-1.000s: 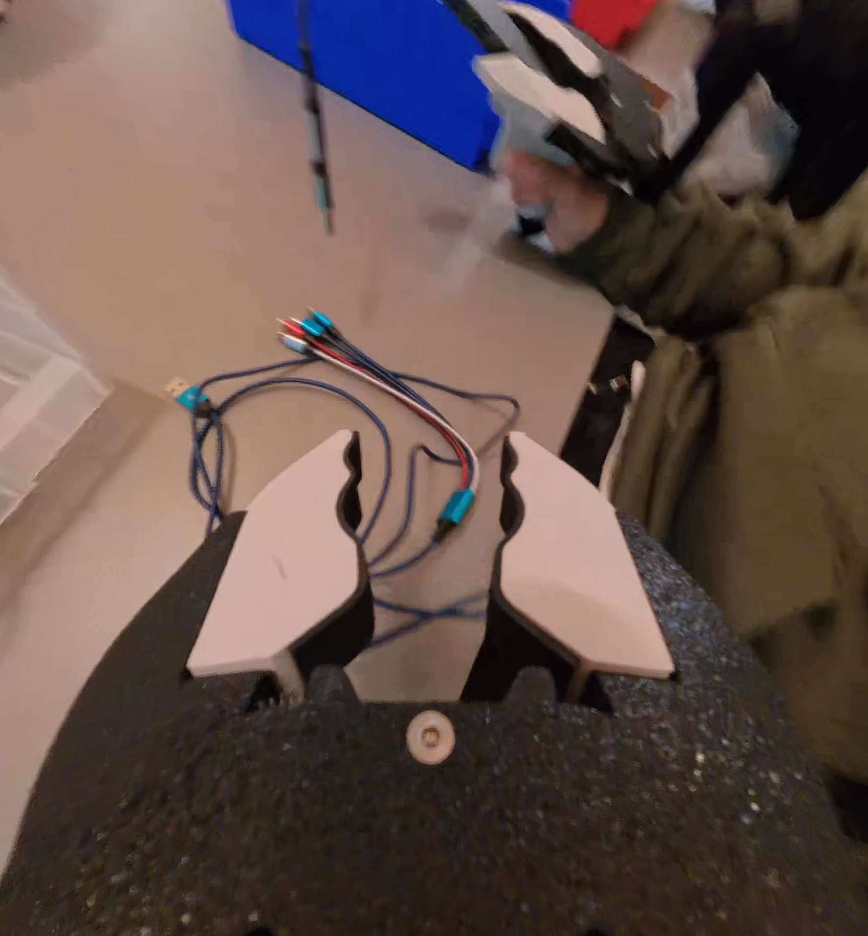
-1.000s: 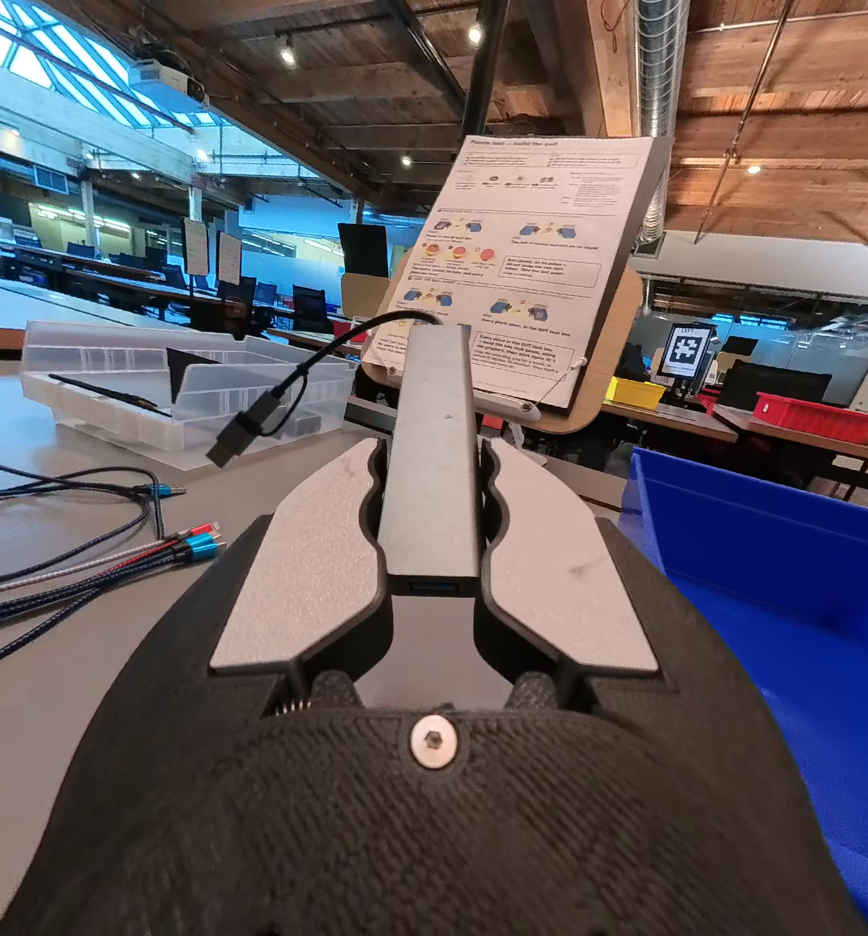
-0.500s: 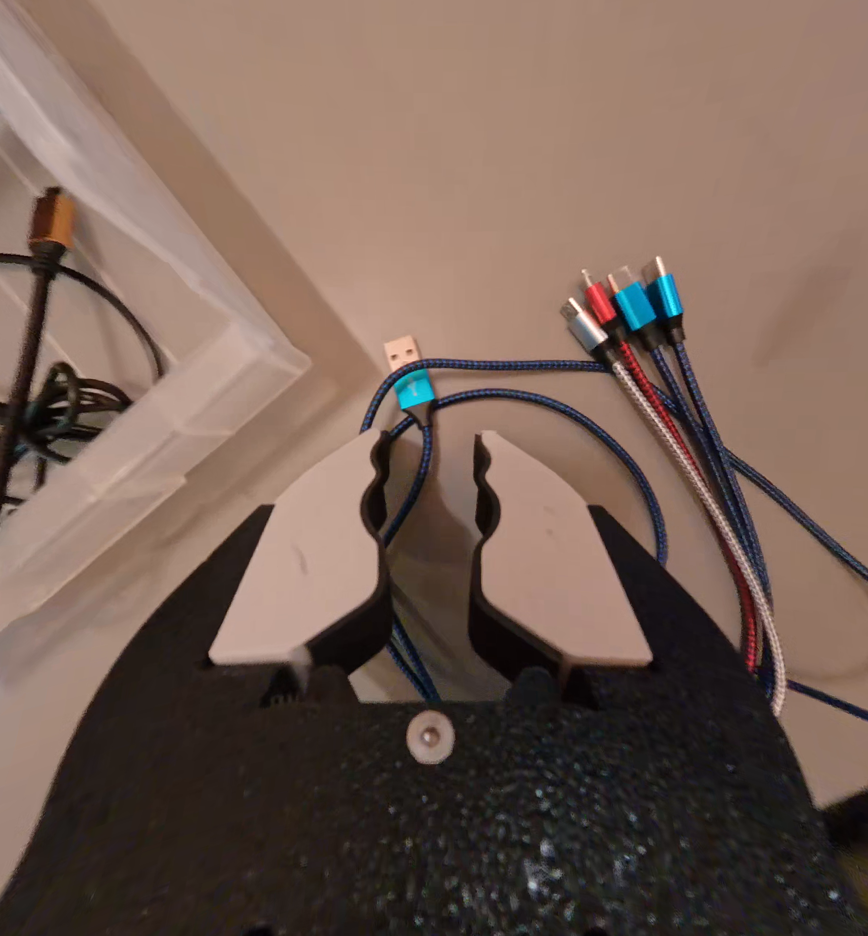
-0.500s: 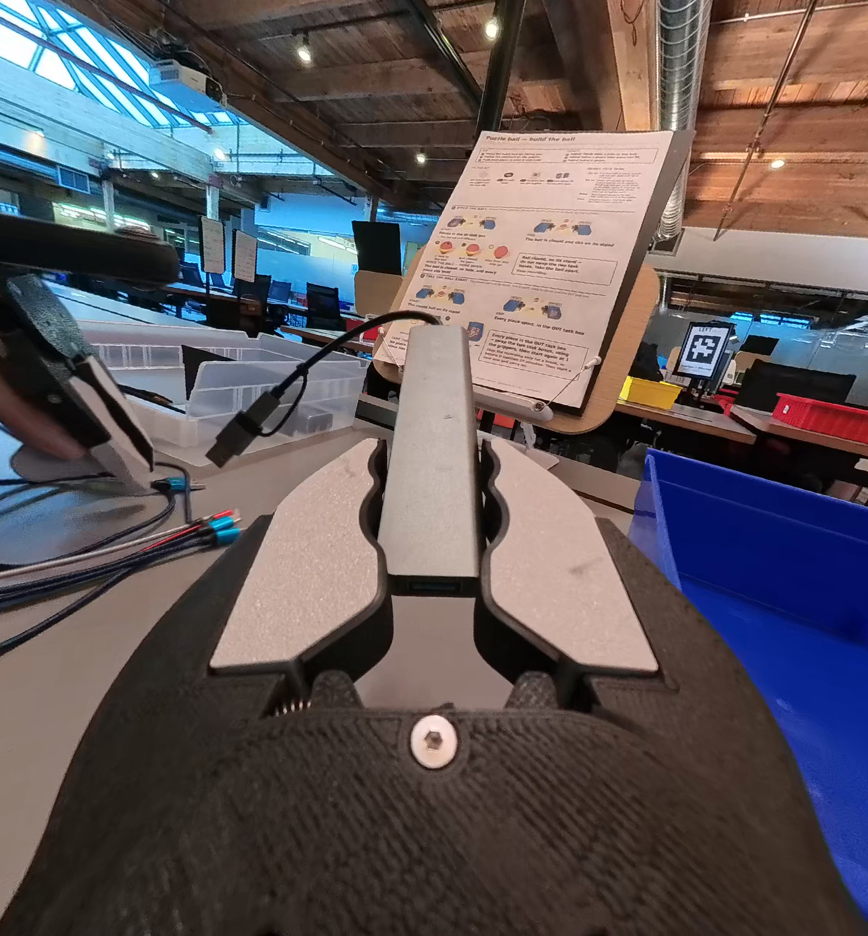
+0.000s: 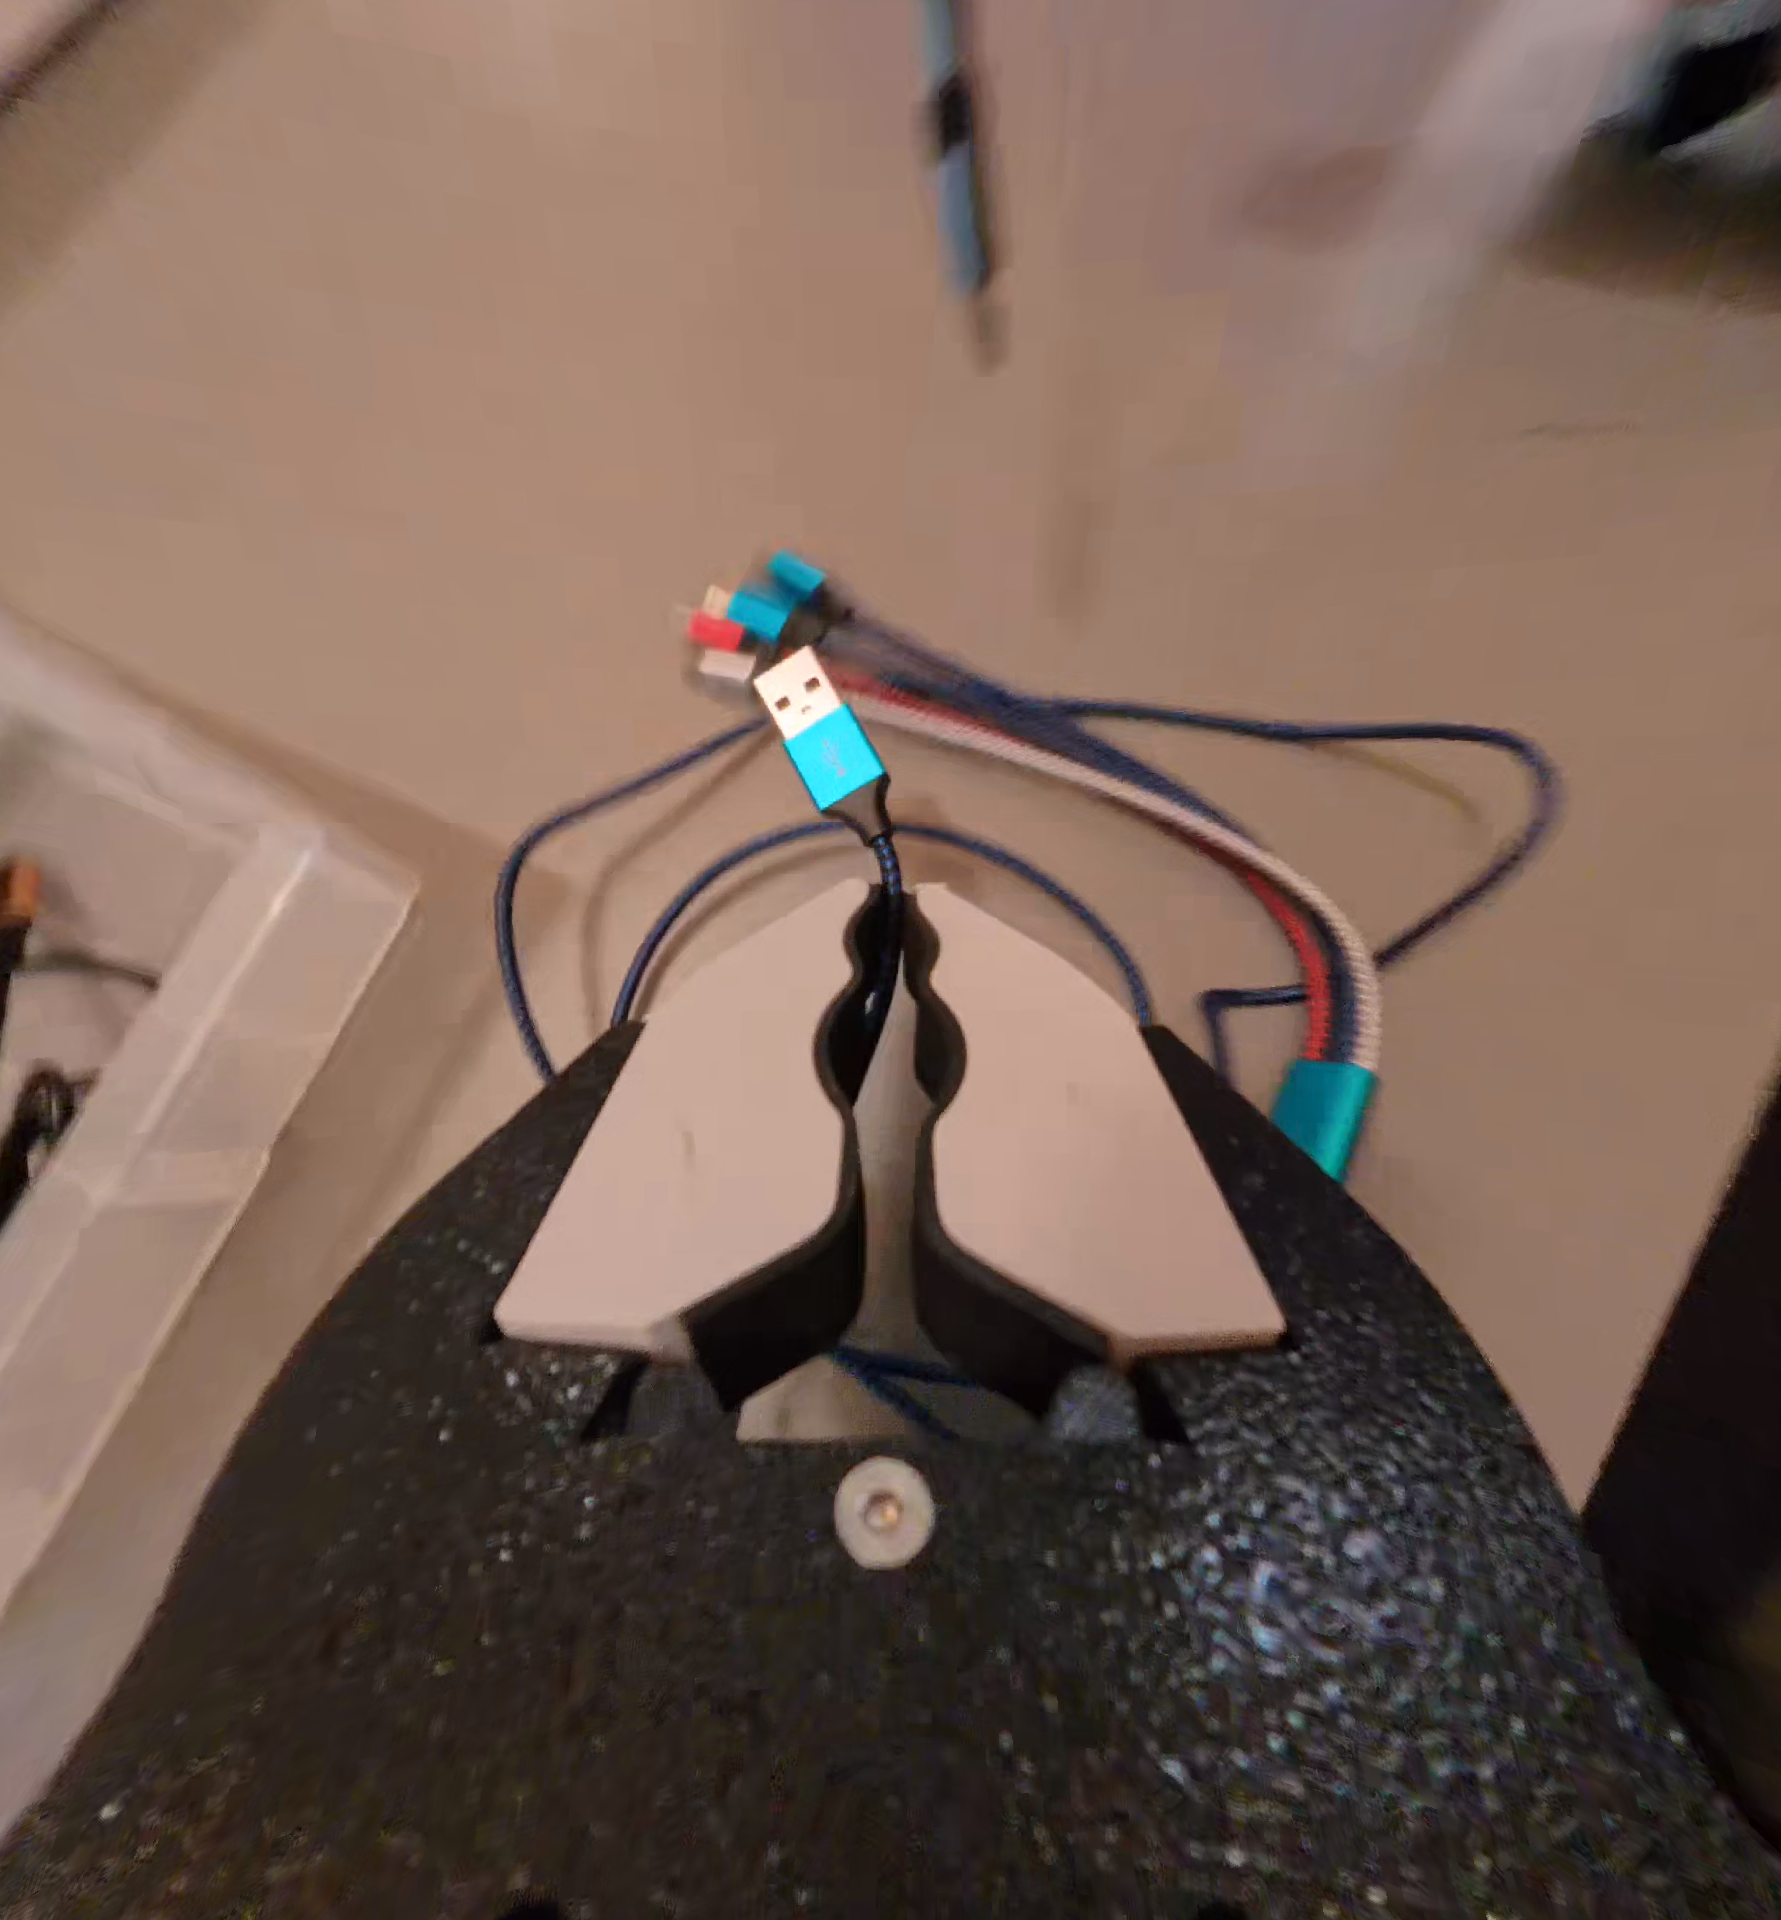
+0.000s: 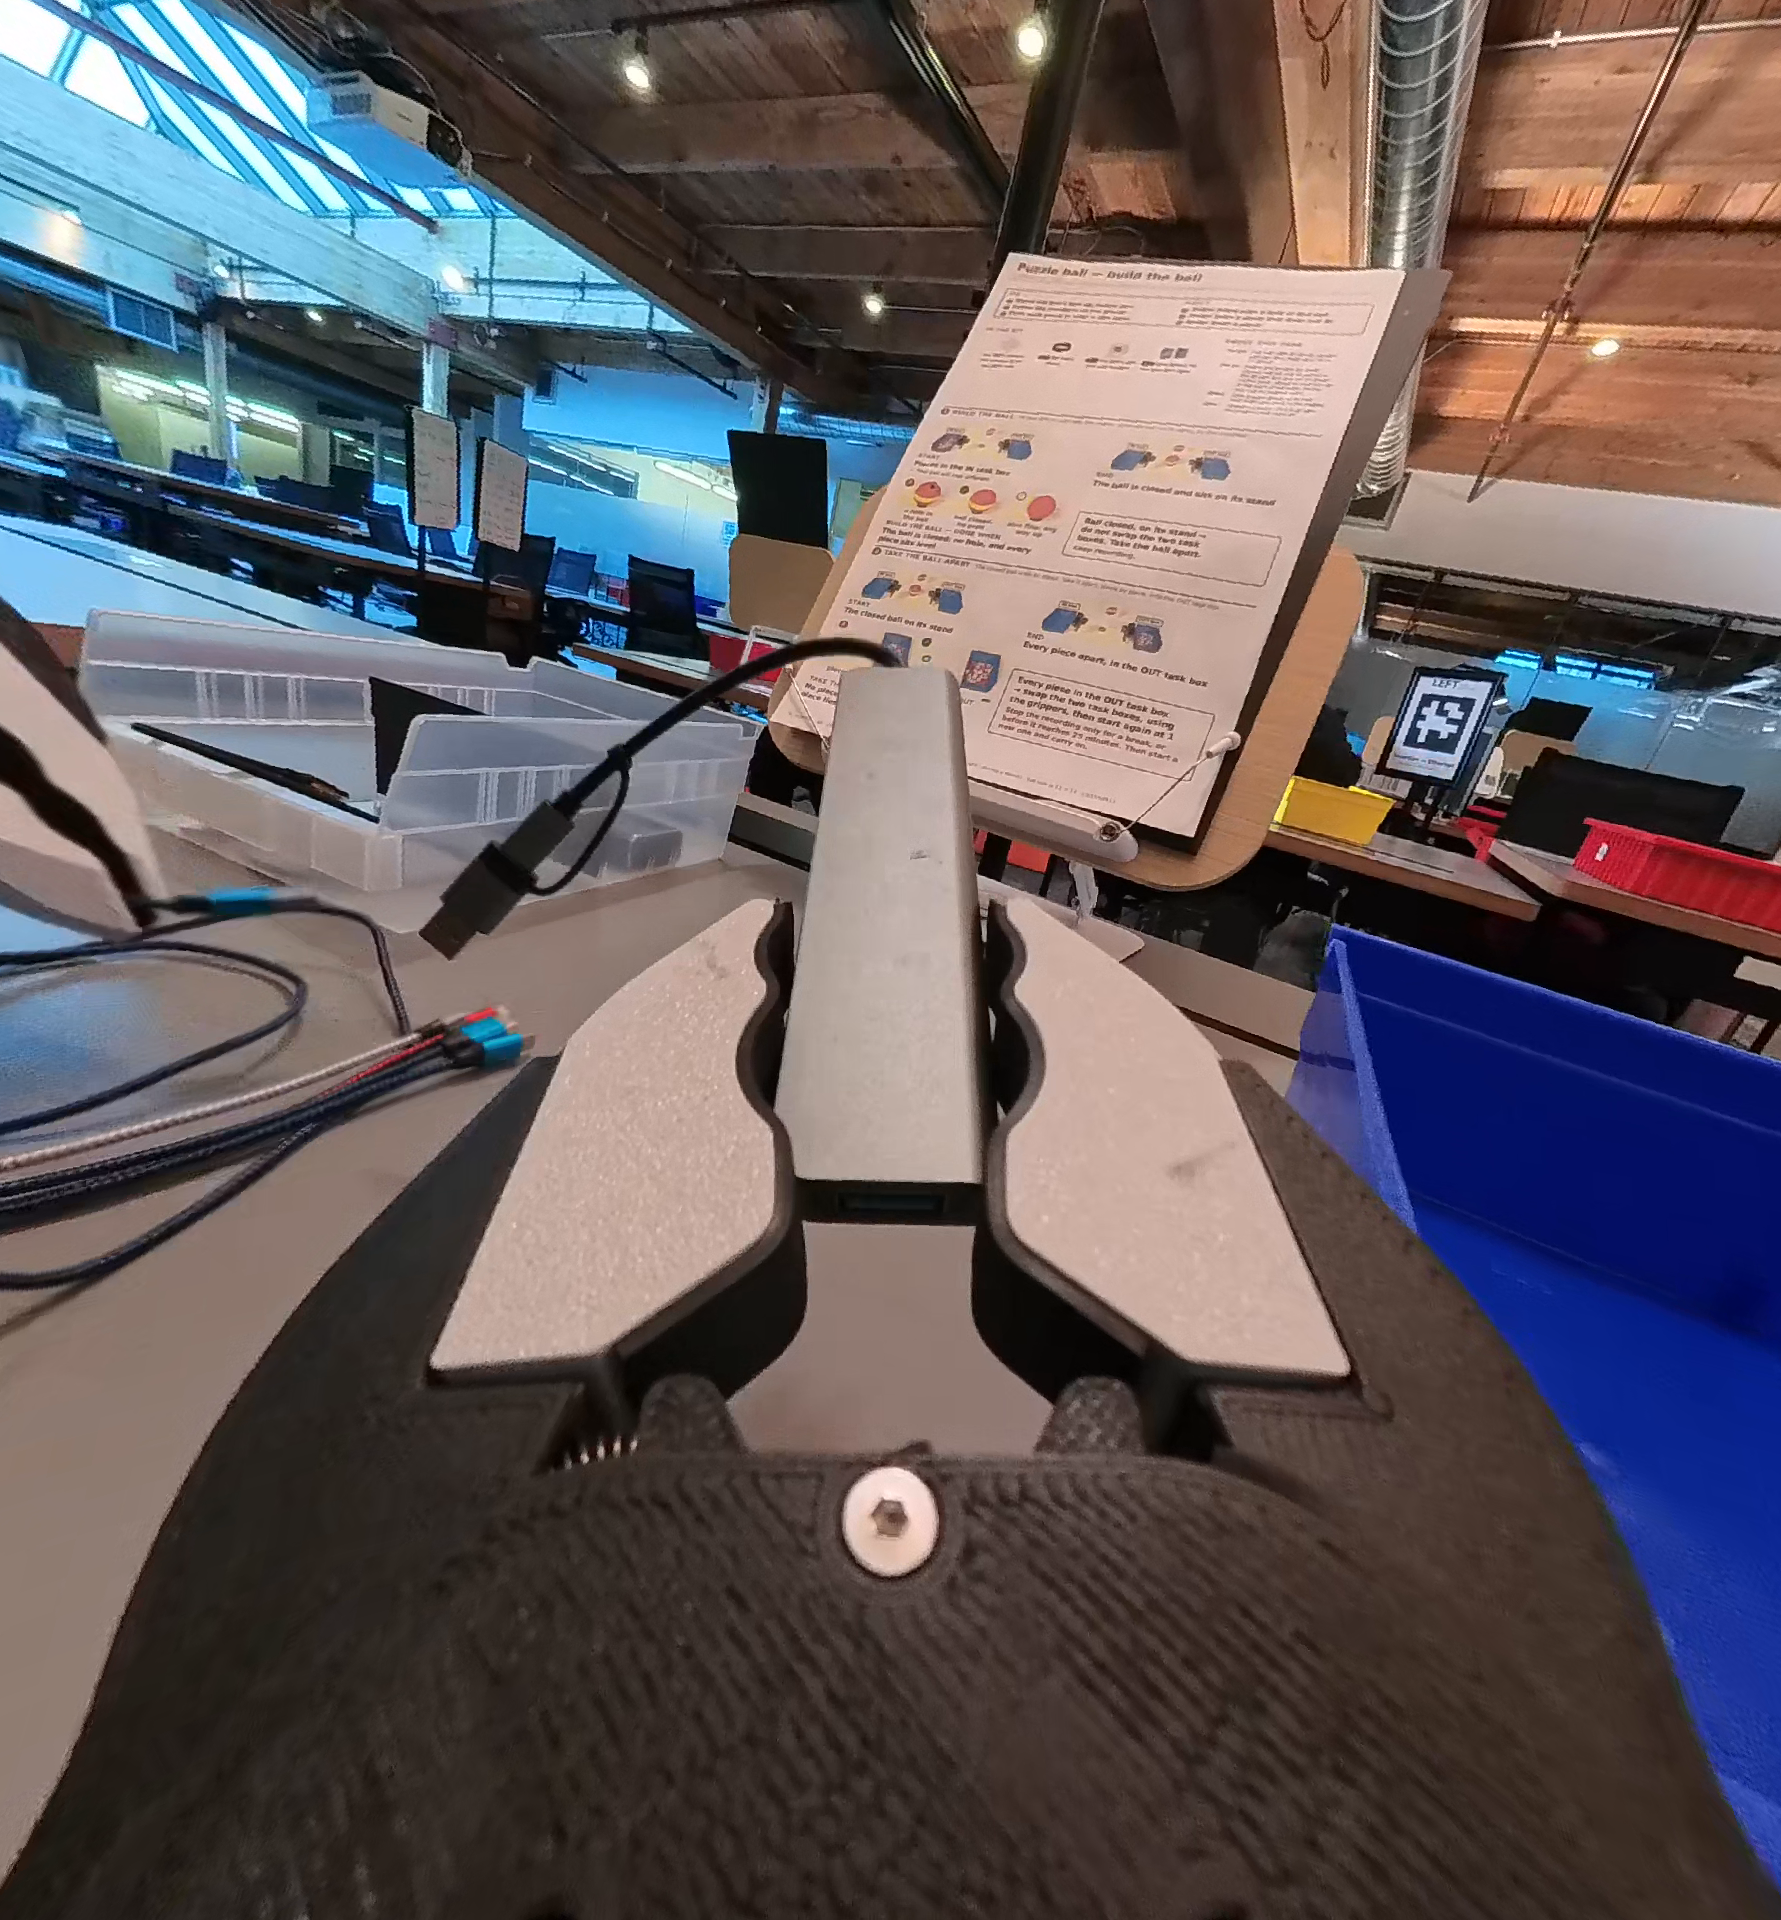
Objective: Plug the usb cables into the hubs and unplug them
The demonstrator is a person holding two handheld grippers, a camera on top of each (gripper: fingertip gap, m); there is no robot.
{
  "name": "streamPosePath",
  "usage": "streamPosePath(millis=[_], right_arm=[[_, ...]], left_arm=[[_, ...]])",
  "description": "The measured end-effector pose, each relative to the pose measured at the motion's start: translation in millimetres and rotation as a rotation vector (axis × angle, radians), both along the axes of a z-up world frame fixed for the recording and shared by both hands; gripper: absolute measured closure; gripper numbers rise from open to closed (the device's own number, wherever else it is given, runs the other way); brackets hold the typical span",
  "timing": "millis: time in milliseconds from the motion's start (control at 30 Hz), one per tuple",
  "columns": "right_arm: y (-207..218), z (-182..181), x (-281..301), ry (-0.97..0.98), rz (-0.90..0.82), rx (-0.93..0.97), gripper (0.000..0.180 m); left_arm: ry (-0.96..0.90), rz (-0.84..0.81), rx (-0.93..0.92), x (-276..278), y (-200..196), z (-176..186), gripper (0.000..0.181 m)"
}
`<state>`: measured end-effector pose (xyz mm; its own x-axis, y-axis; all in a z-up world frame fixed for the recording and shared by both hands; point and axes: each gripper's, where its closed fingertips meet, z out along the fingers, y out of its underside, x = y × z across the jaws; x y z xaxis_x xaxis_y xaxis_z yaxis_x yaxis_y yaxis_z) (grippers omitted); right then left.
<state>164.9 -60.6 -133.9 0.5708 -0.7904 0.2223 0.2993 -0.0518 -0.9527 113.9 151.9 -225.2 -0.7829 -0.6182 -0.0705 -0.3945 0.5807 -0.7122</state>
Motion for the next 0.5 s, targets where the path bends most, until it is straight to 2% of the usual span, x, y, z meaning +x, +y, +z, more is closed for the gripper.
streamPosePath(millis=[33,100,233,300,500], right_arm=[[0.1,-0.3,0.4,0.000,-0.005,-0.003,0.144],[-1.0,-0.1,1.4,-0.001,-0.021,-0.003,0.144],[-1.1,0.5,0.1,-0.005,-0.011,0.004,0.144],[-2.0,1.0,0.1,-0.007,-0.013,0.010,0.144],[-3.0,1.3,0.6,-0.001,-0.010,0.019,0.144]], left_arm=[[-0.047,-0.073,-0.044,-7.5,-7.3,10.7,0.179],[-0.164,-0.219,-0.148,-21.0,-22.6,35.0,0.179],[-0.329,-0.346,-0.241,-28.3,-34.3,62.9,0.179],[-0.365,-0.436,-0.250,-38.2,-43.1,67.2,0.179],[-0.392,-0.559,-0.223,-53.2,-70.2,61.5,0.179]])
